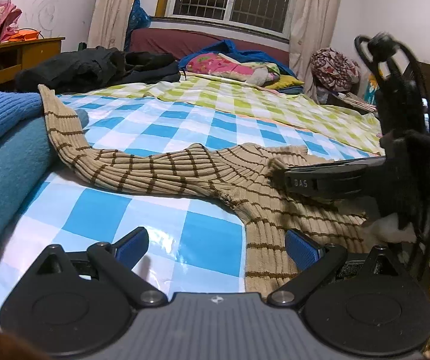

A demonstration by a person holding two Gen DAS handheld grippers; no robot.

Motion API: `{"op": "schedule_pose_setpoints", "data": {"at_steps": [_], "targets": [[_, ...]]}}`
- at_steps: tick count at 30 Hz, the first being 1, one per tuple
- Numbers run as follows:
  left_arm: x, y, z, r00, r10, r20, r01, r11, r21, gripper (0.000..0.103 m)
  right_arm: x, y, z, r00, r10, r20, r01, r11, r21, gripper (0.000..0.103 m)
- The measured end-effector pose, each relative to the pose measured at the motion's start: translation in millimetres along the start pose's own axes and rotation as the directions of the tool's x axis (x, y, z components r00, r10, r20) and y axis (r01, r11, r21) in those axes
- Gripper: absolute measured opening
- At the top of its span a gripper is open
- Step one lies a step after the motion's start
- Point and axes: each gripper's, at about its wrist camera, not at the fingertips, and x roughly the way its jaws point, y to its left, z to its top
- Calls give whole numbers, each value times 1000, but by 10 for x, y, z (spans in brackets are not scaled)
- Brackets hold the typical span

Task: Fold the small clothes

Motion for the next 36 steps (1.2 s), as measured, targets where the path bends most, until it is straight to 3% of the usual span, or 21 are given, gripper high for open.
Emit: {"op": "schedule_pose_setpoints", "data": {"at_steps": [8, 13, 17, 20, 22, 28, 32, 36], "targets": [[1, -1, 1, 1000, 4, 0, -4, 1000, 6, 102, 85, 165, -66, 999, 27, -23, -28, 999, -33, 17], [4, -3, 1, 1000, 4, 1, -4, 1000, 7, 102, -37, 65, -26, 998, 60, -4, -60, 997, 39, 27], [16, -12, -4, 1000, 7, 0, -7, 1000, 12, 102, -146, -93, -37, 995, 90, 33, -94, 986, 140, 27], [30, -11, -9, 1000, 18, 2, -18, 1000, 17, 102, -150, -207, -82, 999, 38, 32, -43, 983, 179, 27], [22, 7, 2, 1000, 26, 11, -27, 1000, 15, 102, -68, -273, -127, 1000, 9, -26, -4, 980, 197, 27], [-37, 159, 99, 993, 92, 78, -91, 996, -12, 102, -169, -273, -154, 1000, 15, -4, -14, 982, 189, 27], [-50, 317, 154, 990, 116, 86, -110, 991, -74, 102, -96, -247, -167, 998, 29, -47, -20, 984, 179, 27], [-55, 344, 154, 988, 127, 91, -119, 989, -83, 102, -140, -263, -159, 999, 34, -30, -27, 978, 206, 27]]}}
